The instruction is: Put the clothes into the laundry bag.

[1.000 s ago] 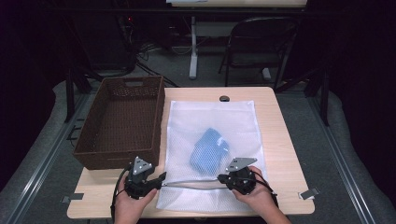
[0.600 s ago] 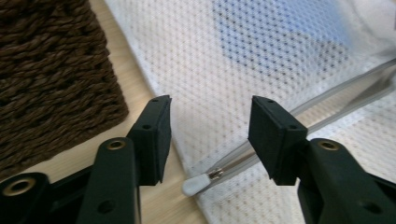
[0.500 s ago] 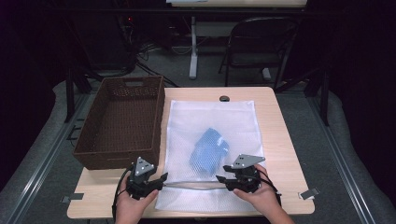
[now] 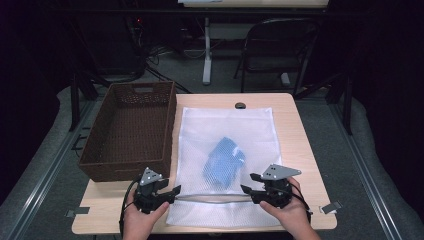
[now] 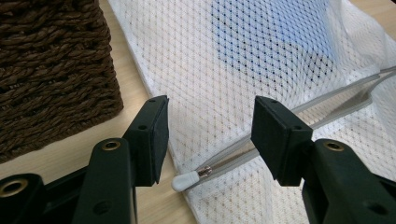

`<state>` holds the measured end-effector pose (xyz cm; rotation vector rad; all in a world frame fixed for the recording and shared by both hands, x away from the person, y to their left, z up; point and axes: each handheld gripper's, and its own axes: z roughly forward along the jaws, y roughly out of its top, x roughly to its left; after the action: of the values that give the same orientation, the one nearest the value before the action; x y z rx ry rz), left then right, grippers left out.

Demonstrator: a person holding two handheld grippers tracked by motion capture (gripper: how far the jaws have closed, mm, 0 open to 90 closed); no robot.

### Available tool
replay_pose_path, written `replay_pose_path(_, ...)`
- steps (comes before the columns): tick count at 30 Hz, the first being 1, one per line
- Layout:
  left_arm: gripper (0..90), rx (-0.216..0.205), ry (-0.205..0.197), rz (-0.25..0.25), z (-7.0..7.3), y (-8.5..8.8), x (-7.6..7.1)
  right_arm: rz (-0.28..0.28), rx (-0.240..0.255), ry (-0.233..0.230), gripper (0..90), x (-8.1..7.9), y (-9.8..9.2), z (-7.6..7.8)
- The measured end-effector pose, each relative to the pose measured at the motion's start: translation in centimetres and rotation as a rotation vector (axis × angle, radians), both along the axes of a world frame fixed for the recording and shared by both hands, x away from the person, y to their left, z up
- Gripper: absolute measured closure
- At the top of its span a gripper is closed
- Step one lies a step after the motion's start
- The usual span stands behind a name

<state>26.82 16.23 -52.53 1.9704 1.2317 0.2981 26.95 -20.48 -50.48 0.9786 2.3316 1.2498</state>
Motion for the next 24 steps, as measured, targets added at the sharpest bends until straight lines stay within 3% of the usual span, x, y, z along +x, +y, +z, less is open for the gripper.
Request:
replay_pose_path(11, 49.7, 0.006, 0.014, 0.016, 0.4, 0.5, 0.0, -0.045, -0.037, -0.015, 50.2, -1.1, -1.7, -0.5)
replay_pose_path(14, 53.2, 0.005, 0.012, 0.011, 0.1, 0.7, -0.1, -0.058, -0.014, -0.015, 52.4, -1.1, -2.0, -1.1)
replay_pose_path(16, 54.8, 0.023, 0.006, 0.007, -0.4, 0.8, -0.1, -0.051, -0.029, -0.007, 53.7, -1.1, -2.1, -1.6)
replay_pose_path(18, 56.1, 0.005, 0.025, 0.01, -0.8, 0.8, -0.1, -0.047, -0.03, -0.008, 55.9, -1.1, -2.3, -1.9)
replay_pose_path(24, 56.7, 0.012, 0.035, 0.005, -1.3, 0.9, -0.1, -0.078, -0.004, 0.009, 58.0, -1.3, -2.8, -2.5)
